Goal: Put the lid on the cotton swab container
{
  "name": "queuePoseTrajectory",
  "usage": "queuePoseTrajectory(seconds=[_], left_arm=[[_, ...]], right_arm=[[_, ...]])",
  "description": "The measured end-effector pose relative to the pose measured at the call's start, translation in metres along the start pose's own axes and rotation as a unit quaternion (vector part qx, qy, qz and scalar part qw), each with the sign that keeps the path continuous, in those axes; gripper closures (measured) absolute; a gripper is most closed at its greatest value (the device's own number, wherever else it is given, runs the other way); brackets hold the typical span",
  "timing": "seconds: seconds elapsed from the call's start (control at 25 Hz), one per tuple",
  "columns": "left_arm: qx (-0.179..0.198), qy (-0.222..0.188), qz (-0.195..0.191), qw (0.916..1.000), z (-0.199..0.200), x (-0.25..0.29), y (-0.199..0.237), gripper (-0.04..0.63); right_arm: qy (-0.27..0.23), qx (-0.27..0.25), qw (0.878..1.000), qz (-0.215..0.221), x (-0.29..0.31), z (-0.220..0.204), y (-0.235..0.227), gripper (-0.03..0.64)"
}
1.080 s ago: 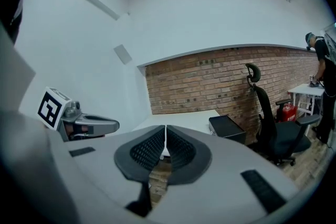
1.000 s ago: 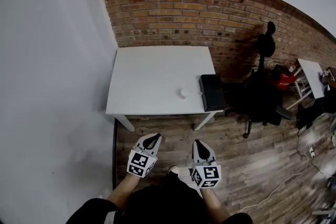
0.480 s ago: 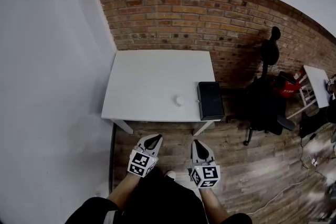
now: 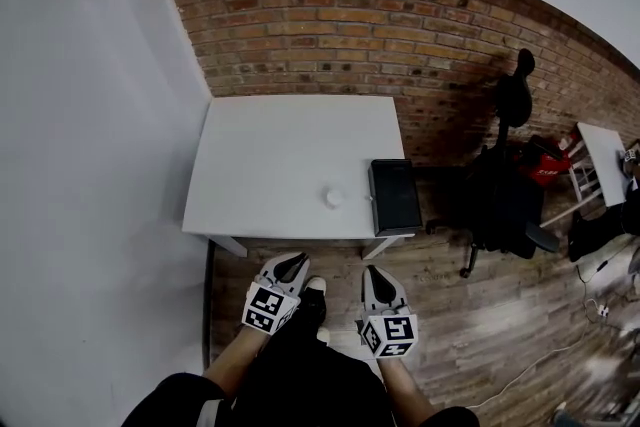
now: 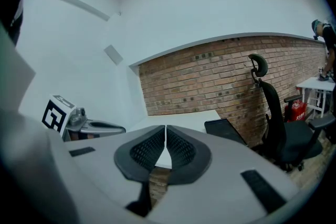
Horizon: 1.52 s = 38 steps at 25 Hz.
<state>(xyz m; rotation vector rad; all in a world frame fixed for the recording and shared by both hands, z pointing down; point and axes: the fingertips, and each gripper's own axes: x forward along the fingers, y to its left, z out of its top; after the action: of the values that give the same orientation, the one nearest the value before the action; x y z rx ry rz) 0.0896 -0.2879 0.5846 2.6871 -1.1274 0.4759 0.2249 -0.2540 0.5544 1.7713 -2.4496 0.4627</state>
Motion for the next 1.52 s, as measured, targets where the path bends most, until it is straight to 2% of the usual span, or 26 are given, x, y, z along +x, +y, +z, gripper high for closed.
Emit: queuePoseTrajectory(seconds=[0.52,0.92,1.28,1.52], left_arm=[[-0.006,0.012,-0.016,0.9998,-0.002,0.071,0.051,0.571],[-0.016,0.031,-0.056,0.9978,-0.008,0.127,0.088,0.477],[-0.028,0.071,-0.105,0.9916,-0.027,0.171,0.103,0.323],[-0.032,0.099,-0.118,0.9875,-0.051,0.188,0.107,0.287]], right_arm=[[0.023,-0.014,1.000,0.012,0.080,0.013,-0.010,0.595],[0.043,-0.021,0.999,0.000,0.142,0.025,-0.025,0.595],[0.055,-0.025,0.998,-0.014,0.185,0.029,-0.038,0.595],[0.063,-0.024,0.998,-0.020,0.199,0.029,-0.041,0.595]])
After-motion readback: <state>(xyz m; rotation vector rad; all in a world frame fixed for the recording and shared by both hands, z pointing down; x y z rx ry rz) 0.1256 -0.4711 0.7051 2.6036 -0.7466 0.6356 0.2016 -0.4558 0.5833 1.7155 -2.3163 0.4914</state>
